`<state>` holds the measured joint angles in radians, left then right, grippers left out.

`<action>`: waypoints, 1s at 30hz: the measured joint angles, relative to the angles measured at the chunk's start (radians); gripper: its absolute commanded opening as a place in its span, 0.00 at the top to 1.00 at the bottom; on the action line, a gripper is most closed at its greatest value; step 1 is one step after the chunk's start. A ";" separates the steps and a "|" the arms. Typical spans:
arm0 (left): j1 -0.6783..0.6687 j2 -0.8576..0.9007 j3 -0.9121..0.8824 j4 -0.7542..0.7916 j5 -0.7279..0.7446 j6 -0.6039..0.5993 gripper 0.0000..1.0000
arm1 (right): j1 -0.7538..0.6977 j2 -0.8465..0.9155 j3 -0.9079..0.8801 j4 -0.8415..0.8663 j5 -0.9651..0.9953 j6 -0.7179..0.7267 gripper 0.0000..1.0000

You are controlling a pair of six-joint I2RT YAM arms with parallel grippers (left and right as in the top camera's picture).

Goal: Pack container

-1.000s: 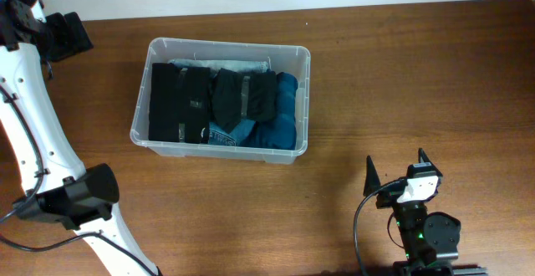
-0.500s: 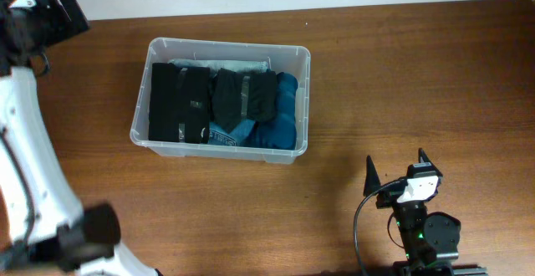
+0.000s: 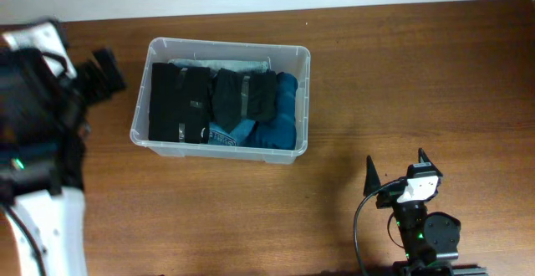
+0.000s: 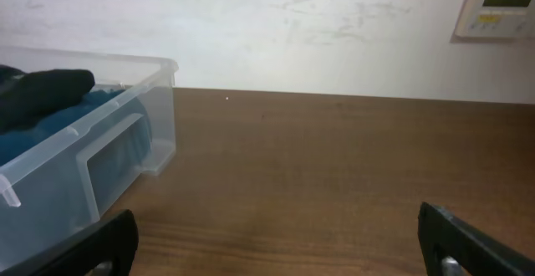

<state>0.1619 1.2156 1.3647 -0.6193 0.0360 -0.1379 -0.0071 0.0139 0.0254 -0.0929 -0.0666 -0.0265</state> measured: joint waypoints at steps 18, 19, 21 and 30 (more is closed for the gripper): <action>-0.059 -0.549 -0.905 0.645 0.051 0.012 0.01 | 0.000 -0.002 -0.002 0.002 0.004 0.000 0.02; -0.059 -0.573 -0.942 0.670 0.054 0.012 0.01 | 0.000 -0.002 -0.002 0.003 0.004 0.000 0.02; -0.059 -0.658 -1.054 0.759 0.060 0.012 0.01 | 0.000 -0.002 -0.003 0.004 0.004 0.000 0.02; -0.059 -0.896 -1.279 0.853 0.066 0.015 0.01 | 0.000 -0.002 -0.004 0.004 0.007 0.001 0.02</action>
<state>0.1028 0.3199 0.0860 0.2340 0.1017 -0.1230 -0.0071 0.0120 0.0212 -0.0887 -0.0597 -0.0257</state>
